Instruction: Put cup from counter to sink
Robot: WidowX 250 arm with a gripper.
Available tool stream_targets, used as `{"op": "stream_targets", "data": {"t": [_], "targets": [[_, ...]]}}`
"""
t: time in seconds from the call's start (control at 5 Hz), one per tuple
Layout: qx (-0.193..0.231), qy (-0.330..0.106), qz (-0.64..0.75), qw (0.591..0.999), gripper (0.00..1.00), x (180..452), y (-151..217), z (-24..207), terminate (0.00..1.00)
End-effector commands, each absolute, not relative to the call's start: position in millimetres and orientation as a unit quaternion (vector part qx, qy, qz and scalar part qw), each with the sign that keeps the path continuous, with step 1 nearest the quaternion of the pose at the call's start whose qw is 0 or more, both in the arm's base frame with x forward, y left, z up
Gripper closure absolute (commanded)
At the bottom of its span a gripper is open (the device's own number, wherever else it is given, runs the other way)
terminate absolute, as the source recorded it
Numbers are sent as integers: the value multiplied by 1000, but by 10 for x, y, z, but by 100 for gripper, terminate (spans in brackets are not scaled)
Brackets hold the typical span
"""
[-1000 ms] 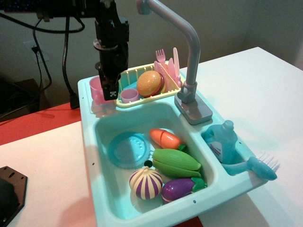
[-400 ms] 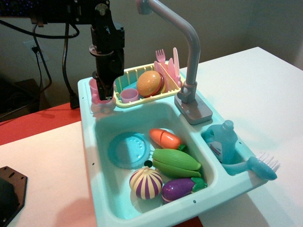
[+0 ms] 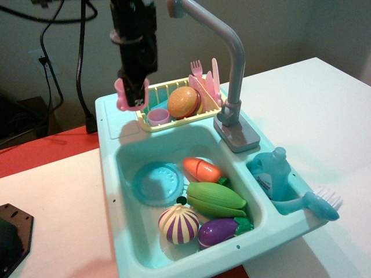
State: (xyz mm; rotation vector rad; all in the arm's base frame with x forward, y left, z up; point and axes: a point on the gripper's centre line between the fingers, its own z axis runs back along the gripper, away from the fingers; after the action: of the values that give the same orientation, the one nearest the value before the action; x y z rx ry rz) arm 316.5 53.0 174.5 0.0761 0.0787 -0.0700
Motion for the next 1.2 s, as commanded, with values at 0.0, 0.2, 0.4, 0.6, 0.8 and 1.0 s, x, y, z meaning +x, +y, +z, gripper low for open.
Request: {"op": "stream_targets", "data": {"t": [0.0,0.2,0.4,0.6,0.8,1.0], "targets": [[24,-11,-78,997,100,3339,118,1979,0],[16,-8,-109,994,100,3359,-179,1895,0],[15,-3,-126,992,100,3332,-399,1787,0],[22,8,-121,992,100,3283,-427,1583,0],[31,20,-118,992,100,3229,-404,1379,0],[37,23,-113,993,100,3213,-402,1201,0]]}}
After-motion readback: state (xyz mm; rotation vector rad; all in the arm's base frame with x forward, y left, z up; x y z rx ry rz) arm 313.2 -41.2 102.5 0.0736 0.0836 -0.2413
